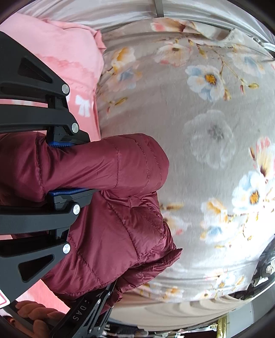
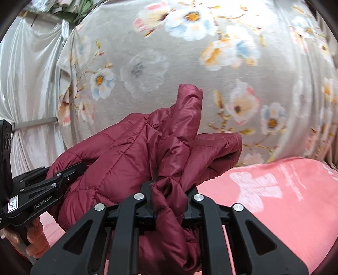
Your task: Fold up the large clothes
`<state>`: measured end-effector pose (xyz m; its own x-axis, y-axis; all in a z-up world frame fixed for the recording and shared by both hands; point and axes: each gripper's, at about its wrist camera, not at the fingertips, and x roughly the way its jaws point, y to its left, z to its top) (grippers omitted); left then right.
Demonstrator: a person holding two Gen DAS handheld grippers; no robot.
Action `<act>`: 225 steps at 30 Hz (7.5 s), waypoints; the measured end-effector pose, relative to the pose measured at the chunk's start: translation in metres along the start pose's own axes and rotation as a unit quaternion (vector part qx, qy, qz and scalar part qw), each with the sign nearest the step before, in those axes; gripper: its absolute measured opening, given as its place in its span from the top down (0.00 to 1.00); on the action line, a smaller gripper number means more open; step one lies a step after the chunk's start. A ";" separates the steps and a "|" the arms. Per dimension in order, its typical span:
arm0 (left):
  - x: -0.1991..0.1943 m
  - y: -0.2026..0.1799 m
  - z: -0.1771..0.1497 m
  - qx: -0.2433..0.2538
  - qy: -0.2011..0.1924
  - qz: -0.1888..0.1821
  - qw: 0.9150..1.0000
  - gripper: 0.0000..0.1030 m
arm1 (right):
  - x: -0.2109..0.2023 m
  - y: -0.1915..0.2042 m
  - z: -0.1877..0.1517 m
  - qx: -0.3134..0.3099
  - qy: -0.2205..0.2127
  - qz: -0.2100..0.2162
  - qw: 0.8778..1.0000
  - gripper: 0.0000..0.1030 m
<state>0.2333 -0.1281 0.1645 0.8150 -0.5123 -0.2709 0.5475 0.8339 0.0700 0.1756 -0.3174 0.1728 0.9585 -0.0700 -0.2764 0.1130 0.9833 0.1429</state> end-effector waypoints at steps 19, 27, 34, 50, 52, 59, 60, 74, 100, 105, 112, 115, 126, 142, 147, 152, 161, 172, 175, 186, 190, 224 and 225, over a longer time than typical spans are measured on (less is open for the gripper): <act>0.162 0.051 -0.144 0.019 0.154 0.036 0.987 0.71 | 0.165 -0.014 -0.150 0.018 0.168 -0.001 0.986 0.87; 0.153 0.059 -0.161 -0.002 0.236 0.088 0.968 0.34 | 0.148 -0.040 -0.162 0.095 0.249 -0.002 0.964 0.69; 0.146 0.062 -0.128 -0.019 0.286 0.126 0.950 0.31 | 0.116 -0.051 -0.116 0.125 0.220 -0.058 0.966 0.64; 0.234 0.059 -0.104 -0.106 0.317 0.159 0.929 0.31 | 0.241 -0.044 -0.116 0.096 0.230 -0.107 0.962 0.78; 0.243 0.061 -0.113 -0.108 0.320 0.159 0.928 0.31 | 0.250 -0.054 -0.126 0.105 0.239 -0.108 0.959 0.81; 0.257 0.053 -0.127 -0.076 0.297 0.173 0.936 0.24 | 0.266 -0.063 -0.148 0.107 0.249 -0.100 0.957 0.81; 0.260 0.052 -0.129 -0.072 0.295 0.175 0.937 0.24 | 0.268 -0.063 -0.149 0.106 0.252 -0.098 0.957 0.81; 0.275 0.047 -0.144 -0.063 0.263 0.192 0.943 0.22 | 0.288 -0.056 -0.155 0.078 0.276 -0.104 0.952 0.81; 0.179 0.054 -0.145 -0.061 0.295 0.159 0.940 0.19 | 0.174 -0.017 -0.146 0.023 0.292 -0.069 0.954 0.78; 0.156 0.054 -0.158 -0.068 0.316 0.161 0.932 0.17 | 0.160 -0.006 -0.170 -0.012 0.302 -0.109 0.947 0.71; 0.103 0.051 -0.168 -0.090 0.335 0.148 0.926 0.18 | 0.093 -0.009 -0.174 0.026 0.312 -0.124 0.942 0.62; 0.080 0.045 -0.180 -0.097 0.342 0.147 0.923 0.18 | 0.063 -0.005 -0.188 0.032 0.327 -0.131 0.936 0.48; 0.003 -0.006 -0.222 -0.054 0.334 0.165 0.927 0.18 | -0.024 0.023 -0.214 0.032 0.303 -0.127 0.944 0.31; -0.032 -0.021 -0.222 -0.063 0.286 0.197 0.936 0.18 | -0.064 0.039 -0.207 0.014 0.239 -0.145 0.960 0.28; -0.032 -0.018 -0.223 -0.072 0.286 0.202 0.934 0.18 | -0.060 0.046 -0.209 -0.007 0.248 -0.146 0.958 0.27; -0.032 -0.020 -0.224 -0.064 0.286 0.202 0.935 0.18 | -0.058 0.046 -0.210 -0.007 0.252 -0.144 0.957 0.27; -0.033 -0.023 -0.223 -0.057 0.280 0.199 0.937 0.18 | -0.057 0.050 -0.212 -0.021 0.255 -0.149 0.955 0.27; -0.034 -0.026 -0.222 -0.051 0.276 0.198 0.939 0.18 | -0.058 0.051 -0.211 -0.022 0.254 -0.152 0.955 0.27; -0.035 -0.027 -0.222 -0.049 0.275 0.198 0.940 0.18 | -0.058 0.052 -0.211 -0.023 0.255 -0.152 0.955 0.27; -0.034 -0.028 -0.221 -0.046 0.274 0.198 0.940 0.18 | -0.057 0.052 -0.211 -0.022 0.257 -0.153 0.954 0.27; -0.034 -0.028 -0.220 -0.046 0.274 0.198 0.940 0.18 | -0.057 0.052 -0.212 -0.022 0.256 -0.153 0.954 0.27; -0.036 -0.028 -0.218 -0.042 0.268 0.197 0.942 0.18 | -0.057 0.053 -0.211 -0.022 0.256 -0.153 0.954 0.27; -0.036 -0.029 -0.218 -0.042 0.268 0.198 0.942 0.18 | -0.057 0.053 -0.211 -0.022 0.256 -0.153 0.954 0.27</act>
<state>0.1471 -0.0889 -0.0373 0.7262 0.0005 -0.6874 0.1858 0.9627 0.1969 0.0716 -0.2260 -0.0045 0.6270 -0.2754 -0.7288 0.3452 0.9368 -0.0571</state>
